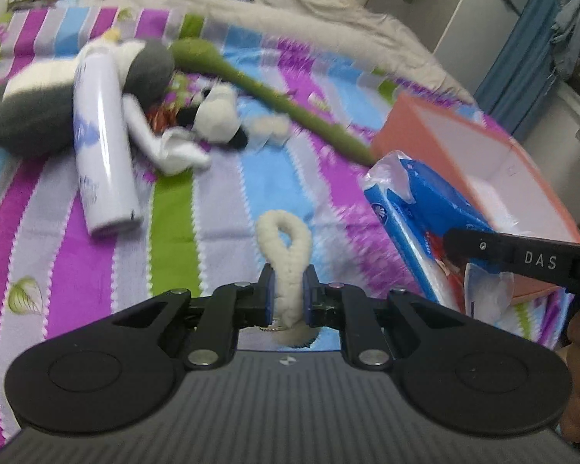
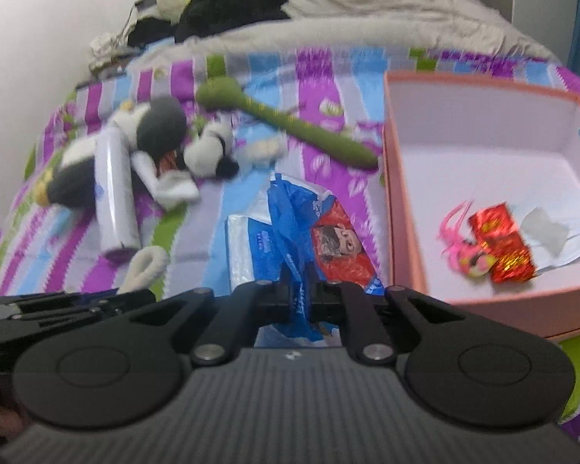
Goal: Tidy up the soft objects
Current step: 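Lift hair tie and snack bag and carry them over the pink box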
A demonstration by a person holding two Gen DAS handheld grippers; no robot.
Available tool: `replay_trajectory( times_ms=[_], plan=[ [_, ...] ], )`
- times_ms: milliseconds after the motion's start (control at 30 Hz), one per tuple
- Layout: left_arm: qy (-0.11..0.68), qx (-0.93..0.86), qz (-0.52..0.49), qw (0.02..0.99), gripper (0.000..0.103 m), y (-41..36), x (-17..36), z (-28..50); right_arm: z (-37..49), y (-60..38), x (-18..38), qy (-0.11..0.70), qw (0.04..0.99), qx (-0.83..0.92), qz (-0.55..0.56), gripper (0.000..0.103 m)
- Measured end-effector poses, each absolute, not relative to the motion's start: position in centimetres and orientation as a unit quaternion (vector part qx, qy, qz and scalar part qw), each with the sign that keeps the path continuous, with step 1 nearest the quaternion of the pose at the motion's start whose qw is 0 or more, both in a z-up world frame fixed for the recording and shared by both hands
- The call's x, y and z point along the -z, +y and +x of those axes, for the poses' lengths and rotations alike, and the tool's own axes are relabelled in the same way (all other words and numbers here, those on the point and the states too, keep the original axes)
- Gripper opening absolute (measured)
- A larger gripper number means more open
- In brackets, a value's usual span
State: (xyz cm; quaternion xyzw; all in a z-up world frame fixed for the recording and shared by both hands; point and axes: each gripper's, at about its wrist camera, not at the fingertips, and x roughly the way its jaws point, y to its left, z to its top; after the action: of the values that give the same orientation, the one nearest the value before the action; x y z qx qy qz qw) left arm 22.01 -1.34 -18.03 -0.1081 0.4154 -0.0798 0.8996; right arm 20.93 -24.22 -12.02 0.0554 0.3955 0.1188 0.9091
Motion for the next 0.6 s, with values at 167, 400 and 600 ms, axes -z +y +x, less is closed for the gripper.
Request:
replay_trajectory(
  times_ms=[167,400,600],
  plan=[
    [0.397,0.105,-0.112,0.905,0.016,-2.7,13.4,22.0,20.0,-25.3,8.0,0.363,0.922,-0.117,0.062,0.008],
    [0.369,0.144,-0.096,0.913,0.017,-7.1,6.6,22.7,19.7,-27.6,2.8,0.325,0.938,-0.101,0.06,0.009],
    [0.346,0.166,-0.092,0.919,0.017,-11.2,2.2,23.8,20.2,-31.0,-0.4,0.297,0.95,-0.081,0.057,0.009]
  ],
)
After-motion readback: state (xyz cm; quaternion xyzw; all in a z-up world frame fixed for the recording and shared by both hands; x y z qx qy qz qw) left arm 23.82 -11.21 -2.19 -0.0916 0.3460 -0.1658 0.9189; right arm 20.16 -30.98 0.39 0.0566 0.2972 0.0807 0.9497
